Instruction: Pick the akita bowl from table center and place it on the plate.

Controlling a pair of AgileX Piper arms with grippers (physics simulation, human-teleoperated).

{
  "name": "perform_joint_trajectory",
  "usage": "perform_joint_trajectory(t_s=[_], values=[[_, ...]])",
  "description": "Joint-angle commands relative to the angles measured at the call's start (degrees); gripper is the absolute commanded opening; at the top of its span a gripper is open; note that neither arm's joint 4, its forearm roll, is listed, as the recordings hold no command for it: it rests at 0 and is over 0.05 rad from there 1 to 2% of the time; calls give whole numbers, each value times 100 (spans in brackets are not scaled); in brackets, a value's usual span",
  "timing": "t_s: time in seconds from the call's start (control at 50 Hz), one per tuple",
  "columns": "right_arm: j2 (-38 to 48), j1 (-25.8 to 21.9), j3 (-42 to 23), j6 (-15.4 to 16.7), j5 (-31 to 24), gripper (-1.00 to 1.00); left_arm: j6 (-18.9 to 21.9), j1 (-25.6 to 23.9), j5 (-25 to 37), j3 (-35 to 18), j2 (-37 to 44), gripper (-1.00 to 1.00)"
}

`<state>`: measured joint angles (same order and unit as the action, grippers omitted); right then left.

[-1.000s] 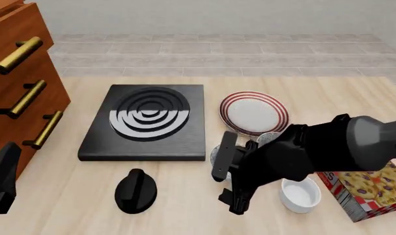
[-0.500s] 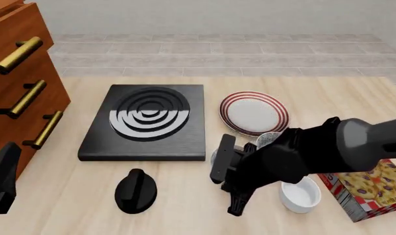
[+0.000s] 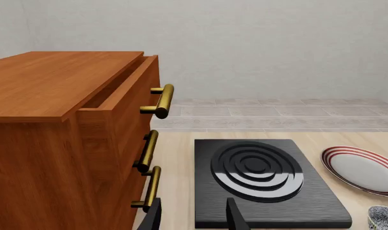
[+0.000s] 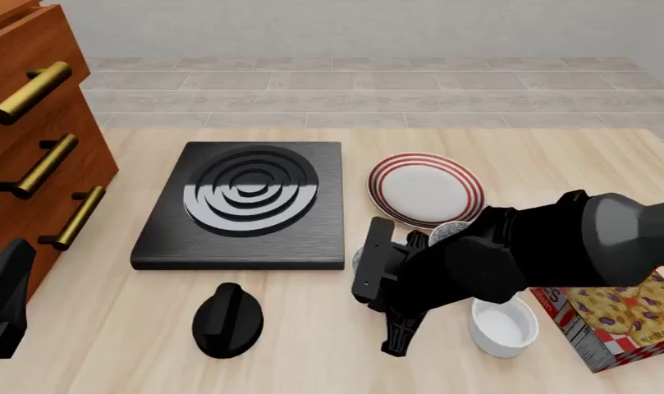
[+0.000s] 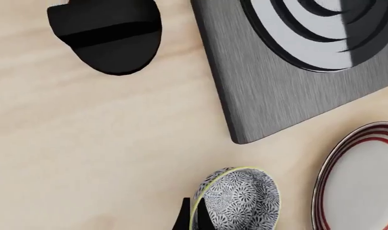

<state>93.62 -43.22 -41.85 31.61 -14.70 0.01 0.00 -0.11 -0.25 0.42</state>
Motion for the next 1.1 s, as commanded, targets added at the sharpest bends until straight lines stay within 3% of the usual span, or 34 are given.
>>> perform_joint_trajectory(t_s=[0.02, 0.14, 0.42, 0.52, 0.66, 0.74, 1.0, 1.1], values=[[-322, -95, -128, -103, -321, -100, -1, 0, 0, 0, 0, 100], [-451, -148, -129, -202, -412, -100, 0, 0, 0, 0, 0, 100], [-853, 22, -386, -62, -909, -100, 0, 0, 0, 0, 0, 100], [-1019, -89, -534, -267, -1045, -100, 0, 0, 0, 0, -1, 100], [-1136, 46, -496, -132, -1094, -100, 0, -1, 0, 0, 0, 100], [-1268, 392, -626, 48, -1110, -100, -1, 0, 0, 0, -1, 100], [-1227, 685, -963, -378, -885, -100, -1, 0, 0, 0, 0, 100], [-1171, 801, -1037, -408, -845, -100, -1, 0, 0, 0, 0, 100]])
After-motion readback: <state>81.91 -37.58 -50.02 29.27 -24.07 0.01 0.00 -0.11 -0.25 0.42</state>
